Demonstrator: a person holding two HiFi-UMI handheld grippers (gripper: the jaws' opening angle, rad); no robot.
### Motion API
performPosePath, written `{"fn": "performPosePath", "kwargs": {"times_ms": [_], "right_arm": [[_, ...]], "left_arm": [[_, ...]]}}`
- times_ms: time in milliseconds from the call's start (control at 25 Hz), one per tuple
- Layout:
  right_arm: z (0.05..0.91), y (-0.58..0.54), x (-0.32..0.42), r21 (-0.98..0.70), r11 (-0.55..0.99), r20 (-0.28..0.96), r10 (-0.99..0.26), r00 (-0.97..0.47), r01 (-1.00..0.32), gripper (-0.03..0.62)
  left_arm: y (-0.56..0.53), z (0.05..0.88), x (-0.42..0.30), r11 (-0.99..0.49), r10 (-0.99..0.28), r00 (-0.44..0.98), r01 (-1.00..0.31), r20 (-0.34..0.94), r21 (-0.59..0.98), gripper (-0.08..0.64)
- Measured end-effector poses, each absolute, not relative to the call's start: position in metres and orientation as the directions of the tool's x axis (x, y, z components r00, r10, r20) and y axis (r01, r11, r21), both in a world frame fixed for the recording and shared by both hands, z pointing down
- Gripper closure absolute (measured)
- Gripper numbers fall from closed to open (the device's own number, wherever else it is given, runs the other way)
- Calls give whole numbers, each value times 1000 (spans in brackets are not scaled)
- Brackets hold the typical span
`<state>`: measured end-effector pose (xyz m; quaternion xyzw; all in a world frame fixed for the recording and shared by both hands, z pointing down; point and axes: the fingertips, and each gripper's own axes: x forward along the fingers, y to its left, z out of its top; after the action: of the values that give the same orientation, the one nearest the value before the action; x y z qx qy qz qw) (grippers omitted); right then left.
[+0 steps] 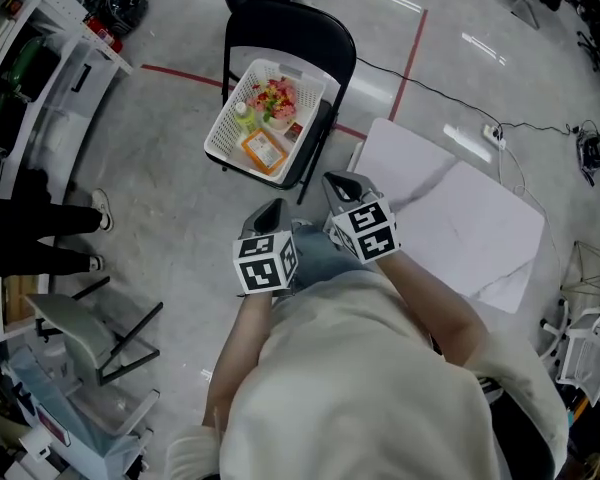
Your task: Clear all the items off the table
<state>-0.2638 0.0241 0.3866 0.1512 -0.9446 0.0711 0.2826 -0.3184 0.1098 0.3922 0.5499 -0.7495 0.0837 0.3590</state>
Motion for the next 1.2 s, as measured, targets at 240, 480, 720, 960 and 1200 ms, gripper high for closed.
{"fn": "performPosePath", "kwargs": {"times_ms": [240,480,720,960,1200], "right_arm": [[379,23,-241,-57,930,549,-275,-789,-364,594],[371,18,-214,-58,902,533,-334,-777,-427,594],[369,14,-162,-55,859,535,-406,-741,-509,593],[365,14,-87,-62,785,524,-500,-689,-617,594],[364,39,-18,-66,720,514,-569,-642,-691,593]], "left_arm": [[108,389,-303,356,-769,-113,-894,629,274,551],[96,386,-276,274,-782,-46,-921,621,276,551],[83,385,-232,183,-785,31,-942,618,280,551],[76,383,-173,80,-782,110,-958,614,274,551],[89,384,-116,9,-779,168,-960,604,279,551]]}}
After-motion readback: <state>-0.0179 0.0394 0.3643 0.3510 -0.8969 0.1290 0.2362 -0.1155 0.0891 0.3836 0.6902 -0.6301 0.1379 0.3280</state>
